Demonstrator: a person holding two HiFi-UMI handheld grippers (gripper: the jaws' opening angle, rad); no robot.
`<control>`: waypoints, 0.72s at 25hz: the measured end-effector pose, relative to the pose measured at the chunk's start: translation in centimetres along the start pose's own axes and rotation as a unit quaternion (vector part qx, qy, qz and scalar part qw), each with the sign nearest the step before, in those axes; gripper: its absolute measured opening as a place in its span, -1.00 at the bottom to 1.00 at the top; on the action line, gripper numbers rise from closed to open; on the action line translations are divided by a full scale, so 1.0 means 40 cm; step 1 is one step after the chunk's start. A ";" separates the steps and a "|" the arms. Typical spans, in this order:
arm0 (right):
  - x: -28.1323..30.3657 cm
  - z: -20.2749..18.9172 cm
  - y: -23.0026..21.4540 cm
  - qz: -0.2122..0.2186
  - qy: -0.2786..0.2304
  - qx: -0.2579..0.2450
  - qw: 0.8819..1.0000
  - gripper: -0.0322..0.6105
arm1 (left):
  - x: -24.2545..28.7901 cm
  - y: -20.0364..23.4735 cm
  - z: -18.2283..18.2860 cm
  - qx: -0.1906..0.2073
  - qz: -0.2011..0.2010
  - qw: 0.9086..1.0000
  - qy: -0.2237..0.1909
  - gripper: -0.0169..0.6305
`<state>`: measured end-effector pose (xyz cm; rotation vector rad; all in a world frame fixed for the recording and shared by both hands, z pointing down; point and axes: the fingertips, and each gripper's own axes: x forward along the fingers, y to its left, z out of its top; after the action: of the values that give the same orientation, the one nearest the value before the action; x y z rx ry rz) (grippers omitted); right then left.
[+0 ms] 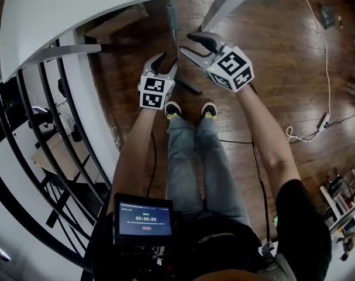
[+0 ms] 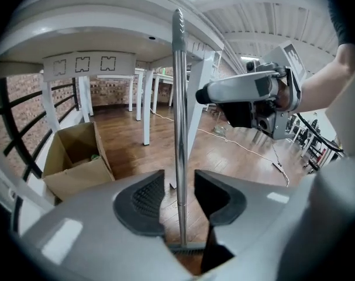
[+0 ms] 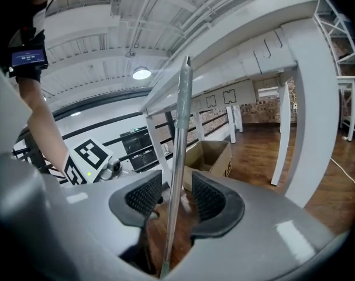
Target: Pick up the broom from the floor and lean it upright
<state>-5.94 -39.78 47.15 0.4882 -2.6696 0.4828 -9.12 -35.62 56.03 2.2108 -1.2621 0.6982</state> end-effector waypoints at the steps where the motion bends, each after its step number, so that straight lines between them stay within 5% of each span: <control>1: -0.011 0.001 0.005 0.000 0.000 0.001 1.000 -0.38 | -0.024 0.011 0.003 -0.002 0.015 1.000 -0.003 -0.60; 3: -0.044 0.003 0.019 -0.001 -0.001 0.003 1.000 -0.41 | -0.081 0.023 0.018 -0.010 0.046 0.999 -0.016 -0.86; 14: -0.326 0.089 0.184 0.013 -0.017 0.049 0.999 -0.46 | -0.485 -0.162 0.108 -0.067 0.102 0.991 -0.052 -0.90; 18: -0.445 0.180 0.247 -0.003 -0.048 0.063 0.997 -0.85 | -0.651 -0.261 0.197 -0.070 0.114 0.987 -0.091 -0.90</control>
<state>3.38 -29.18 30.80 0.5698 -2.7400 0.6448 -9.93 -19.71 31.61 2.0718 -1.6226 0.4812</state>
